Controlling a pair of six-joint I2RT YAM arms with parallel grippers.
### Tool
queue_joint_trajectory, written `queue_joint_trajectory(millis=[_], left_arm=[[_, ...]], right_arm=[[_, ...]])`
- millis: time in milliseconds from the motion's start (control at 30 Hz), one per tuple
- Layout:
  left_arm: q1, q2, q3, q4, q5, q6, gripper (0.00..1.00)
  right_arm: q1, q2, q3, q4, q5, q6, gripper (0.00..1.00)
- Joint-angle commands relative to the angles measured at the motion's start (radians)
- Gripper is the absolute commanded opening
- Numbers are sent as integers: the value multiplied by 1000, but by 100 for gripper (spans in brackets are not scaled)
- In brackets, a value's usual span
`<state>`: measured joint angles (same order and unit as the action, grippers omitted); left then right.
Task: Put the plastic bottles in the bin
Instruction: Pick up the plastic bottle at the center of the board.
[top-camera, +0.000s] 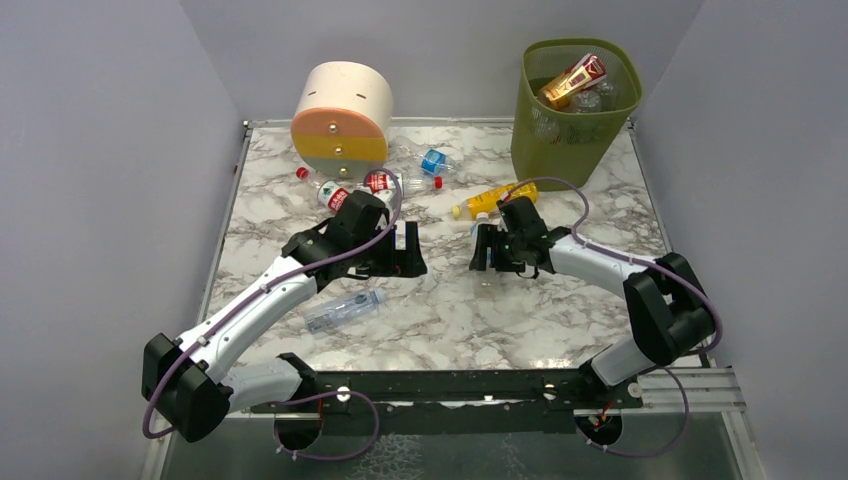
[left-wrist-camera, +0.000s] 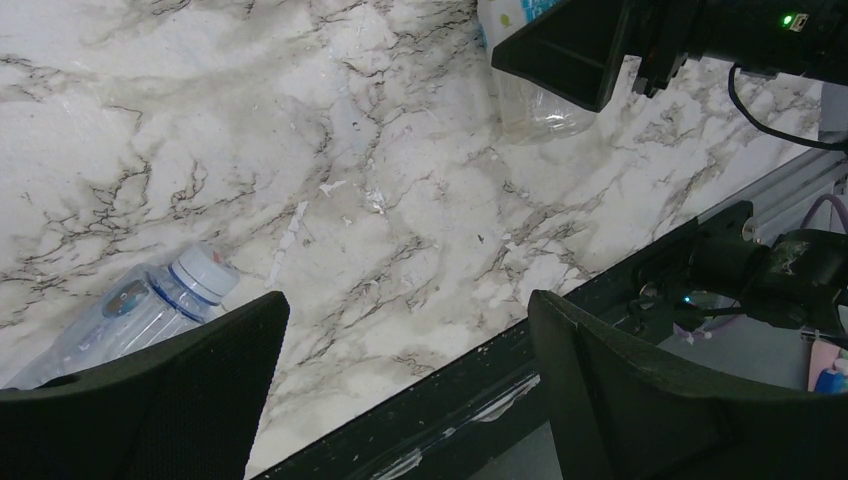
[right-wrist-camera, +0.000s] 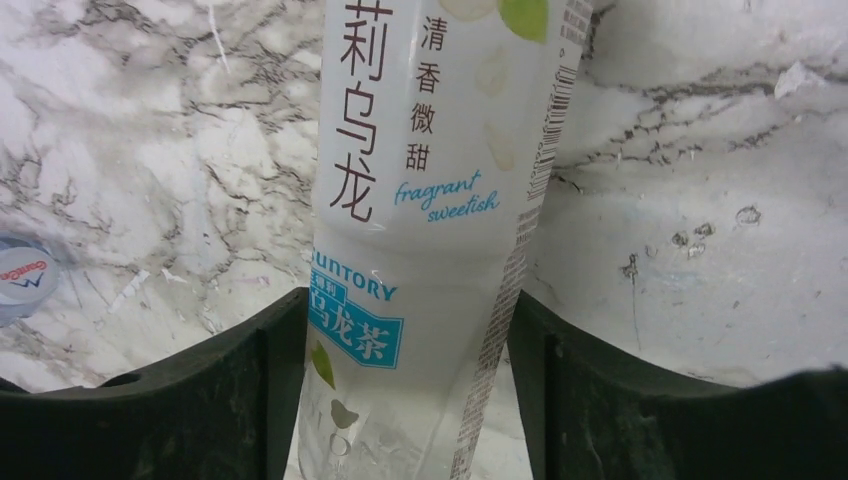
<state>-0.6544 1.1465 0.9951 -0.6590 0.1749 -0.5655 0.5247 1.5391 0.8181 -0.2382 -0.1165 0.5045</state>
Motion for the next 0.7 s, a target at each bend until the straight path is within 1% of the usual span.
queue_joint_trajectory(millis=[0,100,200,333,467,667], left_arm=[[4,-16,-3,24,21,-3,95],[4,-15,-5,24,21,-1,95],[4,-15,-10,25,21,2,95],[4,-9,-15,35,25,3,95],[5,-11,-14,40,26,4,95],[4,-20,-21,39,26,9,95]], right_arm=[[8,-14,58,-45,36,6,67],[8,-54,94,-90,47,-4,60],[8,-108,135,-128,66,-18,56],[8,-137,229,-186,86,-37,53],[8,-137,350,-241,94,-69,52],[-24,-88,586,-317,94,-112,52]])
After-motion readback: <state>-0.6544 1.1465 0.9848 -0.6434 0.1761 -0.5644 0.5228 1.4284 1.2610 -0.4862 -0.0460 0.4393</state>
